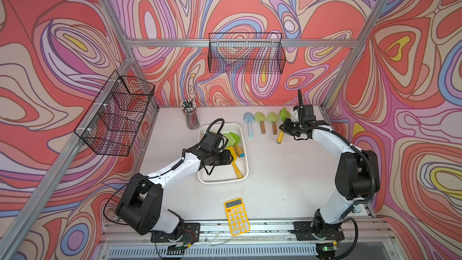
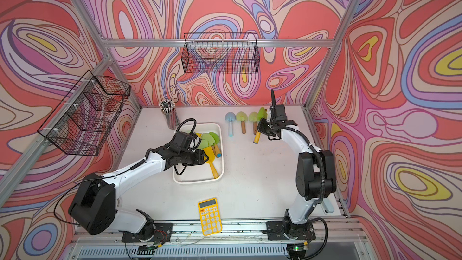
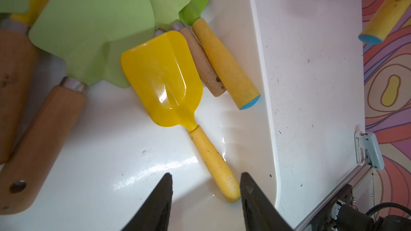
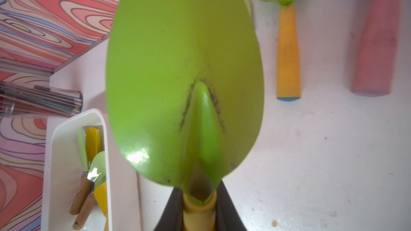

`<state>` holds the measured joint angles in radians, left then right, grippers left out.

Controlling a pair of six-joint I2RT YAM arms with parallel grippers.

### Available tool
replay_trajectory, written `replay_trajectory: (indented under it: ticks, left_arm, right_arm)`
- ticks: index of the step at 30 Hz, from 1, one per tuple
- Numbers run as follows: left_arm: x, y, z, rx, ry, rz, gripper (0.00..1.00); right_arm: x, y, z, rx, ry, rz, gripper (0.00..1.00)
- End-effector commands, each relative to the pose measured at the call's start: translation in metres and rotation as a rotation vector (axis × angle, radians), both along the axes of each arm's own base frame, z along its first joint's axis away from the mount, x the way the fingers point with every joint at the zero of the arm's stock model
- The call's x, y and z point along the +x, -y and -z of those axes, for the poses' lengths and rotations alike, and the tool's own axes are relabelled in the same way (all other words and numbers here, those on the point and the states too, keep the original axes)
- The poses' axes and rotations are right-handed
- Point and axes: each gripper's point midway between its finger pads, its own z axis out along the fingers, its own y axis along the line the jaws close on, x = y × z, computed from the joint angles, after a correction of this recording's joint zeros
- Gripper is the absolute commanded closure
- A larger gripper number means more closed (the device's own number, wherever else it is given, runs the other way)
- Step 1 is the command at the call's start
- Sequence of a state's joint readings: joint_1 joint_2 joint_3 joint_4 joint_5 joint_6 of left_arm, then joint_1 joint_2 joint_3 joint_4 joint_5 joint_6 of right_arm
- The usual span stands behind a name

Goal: Take the shovel out of the storage box
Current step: Place the shovel at the corner of the board, then adjust the shovel in the storage box.

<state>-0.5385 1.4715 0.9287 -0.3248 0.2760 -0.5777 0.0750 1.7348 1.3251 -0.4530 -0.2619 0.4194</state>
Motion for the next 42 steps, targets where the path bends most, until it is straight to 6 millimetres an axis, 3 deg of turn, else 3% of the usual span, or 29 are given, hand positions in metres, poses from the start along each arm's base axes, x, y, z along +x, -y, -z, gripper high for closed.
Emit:
replay_trajectory:
  ticks: [1,5,6,10,17,25,42]
  left_arm:
    - [0.001,0.000,0.006,0.060,-0.010,0.007,0.45]
    - [-0.002,0.007,0.019,0.089,-0.035,0.030,0.38]
    - [-0.003,0.009,0.022,0.098,-0.041,0.035,0.38]
    - [-0.006,0.016,0.036,0.134,-0.067,0.064,0.37]
    - [-0.009,0.018,0.056,0.219,-0.087,0.095,0.38]
    - [-0.008,0.014,0.070,0.282,-0.098,0.122,0.38]
    - [-0.005,-0.040,0.075,0.576,-0.070,0.074,0.40]
  right_arm:
    - [0.007,0.028,0.004,-0.113,-0.014,0.062,0.89]
    - [0.009,0.050,0.003,-0.167,-0.019,0.107,0.89]
    - [0.010,0.056,0.015,-0.184,-0.049,0.118,0.89]
    - [0.012,0.081,0.022,-0.289,-0.085,0.179,0.89]
    - [0.018,0.098,0.025,-0.326,-0.101,0.216,0.89]
    - [0.025,0.135,0.036,-0.397,-0.145,0.278,0.89]
    - [0.039,0.179,0.063,-0.532,-0.242,0.331,0.89]
